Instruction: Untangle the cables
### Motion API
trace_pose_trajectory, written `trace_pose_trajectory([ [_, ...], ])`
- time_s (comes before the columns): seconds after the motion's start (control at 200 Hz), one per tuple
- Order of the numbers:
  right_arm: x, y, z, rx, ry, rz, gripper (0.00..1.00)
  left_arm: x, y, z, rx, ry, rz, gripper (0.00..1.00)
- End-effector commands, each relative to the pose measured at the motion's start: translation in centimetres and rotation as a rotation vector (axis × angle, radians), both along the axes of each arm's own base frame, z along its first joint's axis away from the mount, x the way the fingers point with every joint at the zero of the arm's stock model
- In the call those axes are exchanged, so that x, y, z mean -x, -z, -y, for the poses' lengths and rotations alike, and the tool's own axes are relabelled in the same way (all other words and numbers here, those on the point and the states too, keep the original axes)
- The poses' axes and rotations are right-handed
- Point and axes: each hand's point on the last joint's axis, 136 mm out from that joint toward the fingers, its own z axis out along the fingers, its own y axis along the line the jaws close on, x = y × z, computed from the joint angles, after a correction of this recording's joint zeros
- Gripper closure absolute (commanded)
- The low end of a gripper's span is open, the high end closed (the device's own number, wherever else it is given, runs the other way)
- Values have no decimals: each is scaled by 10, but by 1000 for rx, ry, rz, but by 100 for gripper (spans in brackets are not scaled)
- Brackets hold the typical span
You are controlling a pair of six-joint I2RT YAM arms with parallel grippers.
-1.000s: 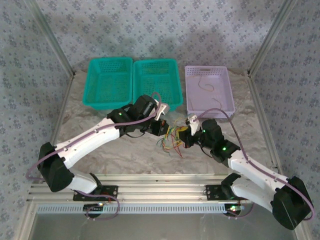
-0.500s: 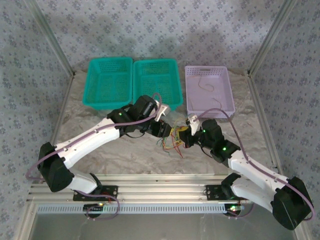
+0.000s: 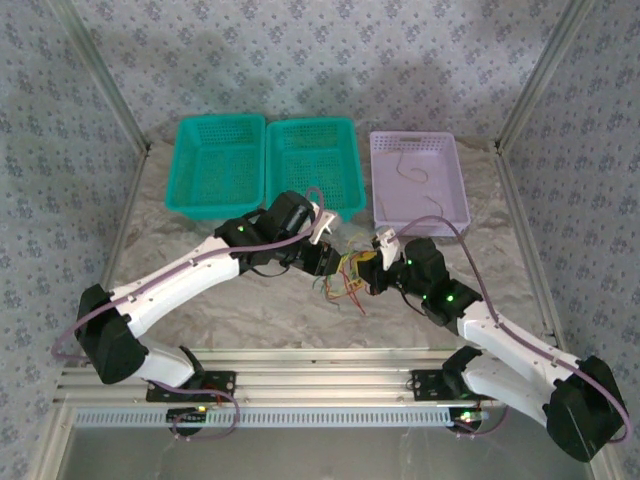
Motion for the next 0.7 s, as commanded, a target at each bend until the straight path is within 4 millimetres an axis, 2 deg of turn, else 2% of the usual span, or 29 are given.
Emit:
trace_pose_trajectory([
  [0.0,-5,-31,-5,-57,5,64,100,8,4,1,-8,31,-15,89],
  [0.17,-6,-25,-5,-41,8,60,100,4,-2,-2,-12,13,11,100],
  [0.575,-18,17,9,77,105,-18,100,-13,-49,-35,-10,-128,208,100],
  [0.695,-23,26,15,117,145,-35,100,-12,-61,-45,2,-151,246,100],
])
